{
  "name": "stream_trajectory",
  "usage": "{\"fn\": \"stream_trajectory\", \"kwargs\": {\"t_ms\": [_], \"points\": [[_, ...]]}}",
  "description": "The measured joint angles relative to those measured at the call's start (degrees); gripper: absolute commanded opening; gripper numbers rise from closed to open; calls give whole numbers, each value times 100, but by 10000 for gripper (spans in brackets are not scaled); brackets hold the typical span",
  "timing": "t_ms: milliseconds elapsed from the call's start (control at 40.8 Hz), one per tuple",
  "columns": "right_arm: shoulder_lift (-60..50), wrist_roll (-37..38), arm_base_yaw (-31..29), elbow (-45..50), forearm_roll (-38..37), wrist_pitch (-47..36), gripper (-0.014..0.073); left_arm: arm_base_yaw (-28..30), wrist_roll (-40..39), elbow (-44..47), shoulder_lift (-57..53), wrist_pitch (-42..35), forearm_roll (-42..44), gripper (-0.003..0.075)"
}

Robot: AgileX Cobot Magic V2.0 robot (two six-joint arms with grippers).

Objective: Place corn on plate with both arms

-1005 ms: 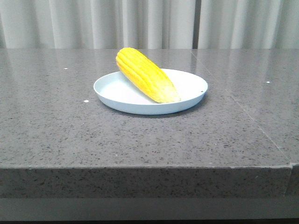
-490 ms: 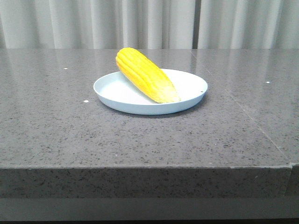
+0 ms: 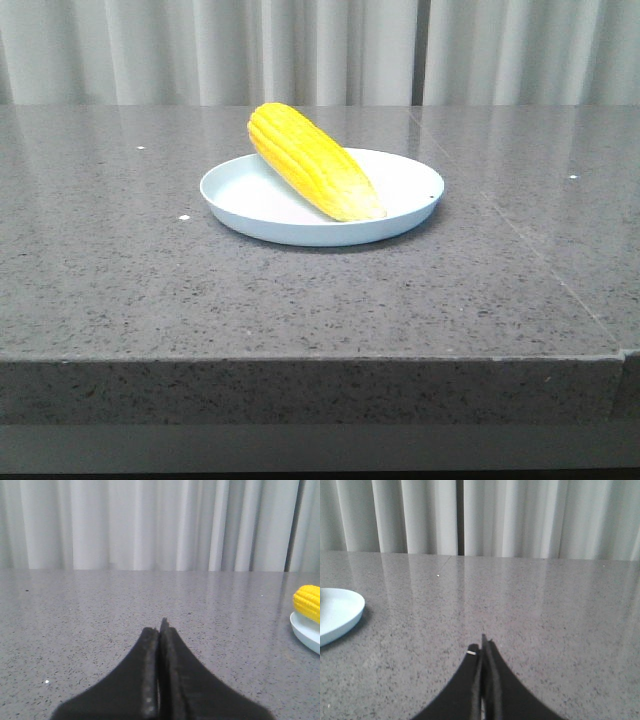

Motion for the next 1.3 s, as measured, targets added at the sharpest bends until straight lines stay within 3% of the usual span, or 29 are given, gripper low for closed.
{"fn": "stream_trajectory", "kwargs": {"t_ms": [466,1299], "points": [[-15,59,0,13,10,-46,-70,0,0,0,0,0,0,-20],[-15,779,-198,13,-635,-362,-70,0,0,0,0,0,0,-20]]}}
